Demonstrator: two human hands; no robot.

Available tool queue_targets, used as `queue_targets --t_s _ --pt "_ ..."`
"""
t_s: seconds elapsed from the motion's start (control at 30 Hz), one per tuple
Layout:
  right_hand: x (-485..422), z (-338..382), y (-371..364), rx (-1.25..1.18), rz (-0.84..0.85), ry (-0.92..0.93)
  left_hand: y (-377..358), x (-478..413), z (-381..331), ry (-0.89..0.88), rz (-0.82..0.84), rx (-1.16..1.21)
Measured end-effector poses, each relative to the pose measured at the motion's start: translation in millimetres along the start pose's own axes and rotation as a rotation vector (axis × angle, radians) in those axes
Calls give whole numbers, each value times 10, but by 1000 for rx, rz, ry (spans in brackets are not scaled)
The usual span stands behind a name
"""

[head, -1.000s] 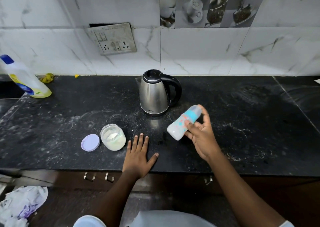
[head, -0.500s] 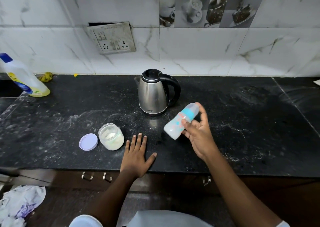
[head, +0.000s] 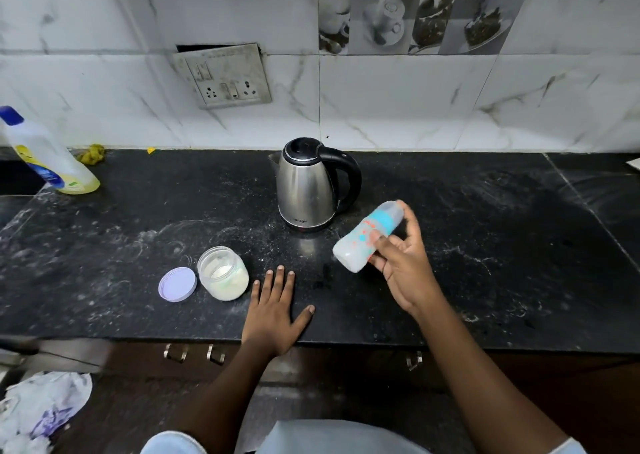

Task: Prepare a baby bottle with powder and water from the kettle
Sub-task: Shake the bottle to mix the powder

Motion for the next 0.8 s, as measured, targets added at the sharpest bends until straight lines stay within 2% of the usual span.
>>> queue_targets --t_s 0.03,0.1,0.13,0.23,0.27,0.37,0.4,0.47,0.5,0.53,0.6,0.63,0.73,0.8 --pt "7 5 -23 39 41 -20 -1 -2 -6 -2 -3 5" --pt "55 -39 -65 173 237 -82 -18 16 6 -5 0 6" --pt "66 -45 -67 178 243 -80 -23 22 21 -4 4 -1" --pt "30 -7 17 30 -17 -3 0 -17 -1 0 7 -6" --pt "27 -4 21 43 -18 -8 5 -24 -23 -1 8 2" --pt "87 -50 -51 215 236 -96 -16 19 -32 4 13 7" --pt "94 -52 -68 201 205 -85 -16 32 -11 5 12 3" --pt "78 -32 -43 75 -2 -16 -2 26 10 6 11 -5" --pt "58 -40 -22 48 -39 7 5 14 4 5 14 -7" --pt "52 -45 -35 69 -6 -7 3 7 -9 3 17 -7" --pt "77 -78 -87 175 179 -72 -12 23 -11 2 24 -9" --pt "78 -90 -90 179 191 -76 -20 35 0 3 27 -14" --pt "30 -83 -24 18 -20 -9 -3 19 17 6 22 -16" --pt "14 -82 -59 76 74 -43 -4 5 1 5 25 -15"
Point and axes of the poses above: each hand's wrist, its own x-axis away from the middle knuckle, its own y-axis out of the back of the hand, z = x × y, the point moved 3 cm from there along -x, towards the middle knuckle, and after that the axes turned 3 degrees about y, right-handed, at the moved point
